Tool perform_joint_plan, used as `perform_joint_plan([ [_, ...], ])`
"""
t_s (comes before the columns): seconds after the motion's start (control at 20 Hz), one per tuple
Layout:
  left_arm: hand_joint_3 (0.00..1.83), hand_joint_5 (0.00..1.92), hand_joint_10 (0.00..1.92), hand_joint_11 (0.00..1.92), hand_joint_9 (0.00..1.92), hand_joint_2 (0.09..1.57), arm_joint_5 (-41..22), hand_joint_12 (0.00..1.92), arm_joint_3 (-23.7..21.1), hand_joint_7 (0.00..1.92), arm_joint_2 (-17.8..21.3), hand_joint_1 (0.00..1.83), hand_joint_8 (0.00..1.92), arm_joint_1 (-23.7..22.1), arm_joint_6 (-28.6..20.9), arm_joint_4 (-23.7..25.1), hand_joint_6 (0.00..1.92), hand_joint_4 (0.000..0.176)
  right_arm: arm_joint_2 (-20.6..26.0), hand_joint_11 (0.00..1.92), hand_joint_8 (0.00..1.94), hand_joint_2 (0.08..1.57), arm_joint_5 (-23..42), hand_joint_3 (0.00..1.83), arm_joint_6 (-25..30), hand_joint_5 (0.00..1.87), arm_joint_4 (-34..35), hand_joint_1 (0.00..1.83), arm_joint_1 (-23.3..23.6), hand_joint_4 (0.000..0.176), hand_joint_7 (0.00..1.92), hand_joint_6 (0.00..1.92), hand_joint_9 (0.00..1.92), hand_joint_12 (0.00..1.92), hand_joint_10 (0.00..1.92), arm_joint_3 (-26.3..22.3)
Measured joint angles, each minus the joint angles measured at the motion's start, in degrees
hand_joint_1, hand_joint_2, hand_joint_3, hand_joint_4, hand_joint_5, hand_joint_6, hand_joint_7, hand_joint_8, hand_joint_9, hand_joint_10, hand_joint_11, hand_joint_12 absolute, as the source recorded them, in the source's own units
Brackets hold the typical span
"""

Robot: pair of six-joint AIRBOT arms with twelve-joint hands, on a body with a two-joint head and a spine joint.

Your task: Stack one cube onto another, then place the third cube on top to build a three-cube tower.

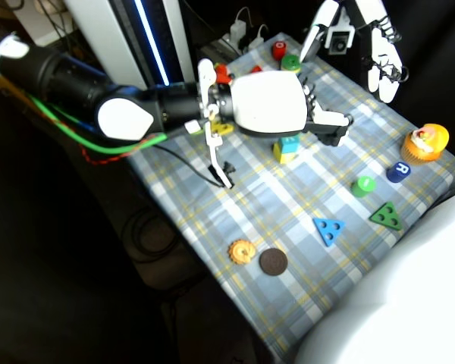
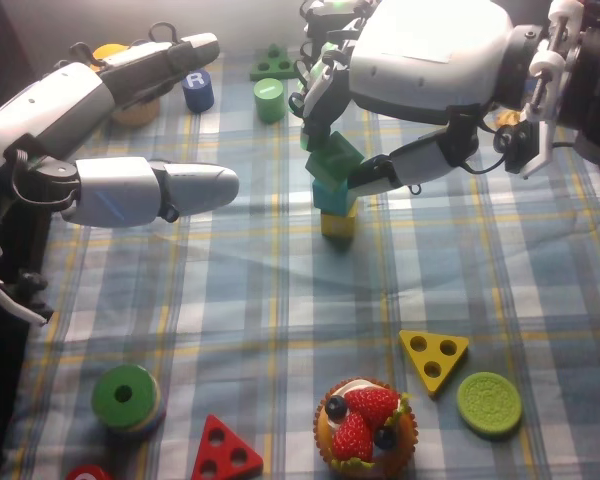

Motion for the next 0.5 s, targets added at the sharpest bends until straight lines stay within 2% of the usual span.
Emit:
perform_joint_plan([
  [0.2, 0.0, 0.25, 0.0, 0.0, 0.19, 0.91, 0.0, 0.46, 0.0, 0.2, 0.0, 0.67, 0.0, 0.0, 0.0, 0.02, 0.0, 0.176, -0.02, 0.21, 0.01, 1.01, -0.13, 0.0, 0.0, 1.22, -0.15, 1.2, 0.0, 0.0, 0.91, 0.55, 0.82, 1.17, 0.03, 0.24],
  [0.3, 0.0, 0.25, 0.0, 0.0, 0.19, 0.91, 0.0, 0.48, 0.0, 0.21, 0.0, 0.65, 0.0, 0.0, 0.0, -0.02, 0.0, 0.176, -0.07, 0.2, 0.0, 1.02, -0.22, 0.0, 0.02, 1.19, -0.15, 1.19, 0.0, 0.0, 0.91, 0.62, 0.79, 1.11, 0.01, 0.44],
  [0.4, 0.0, 0.24, 0.0, 0.0, 0.2, 0.9, 0.0, 0.49, 0.0, 0.21, 0.0, 0.71, 0.0, 0.0, 0.0, -0.04, 0.0, 0.176, -0.04, 0.24, 0.01, 1.02, -0.37, 0.0, 0.2, 1.18, -0.15, 1.19, 0.0, 0.0, 0.92, 0.63, 0.82, 1.12, 0.02, 0.46],
  [0.5, 0.0, 0.24, 0.0, 0.0, 0.2, 0.9, 0.0, 0.48, 0.0, 0.21, 0.0, 0.67, 0.0, 0.0, 0.0, 0.02, 0.0, 0.176, -0.04, 0.25, 0.0, 1.03, -0.39, 0.0, 0.24, 1.17, -0.15, 1.19, 0.0, 0.0, 0.9, 0.66, 0.81, 1.11, 0.02, 0.46],
])
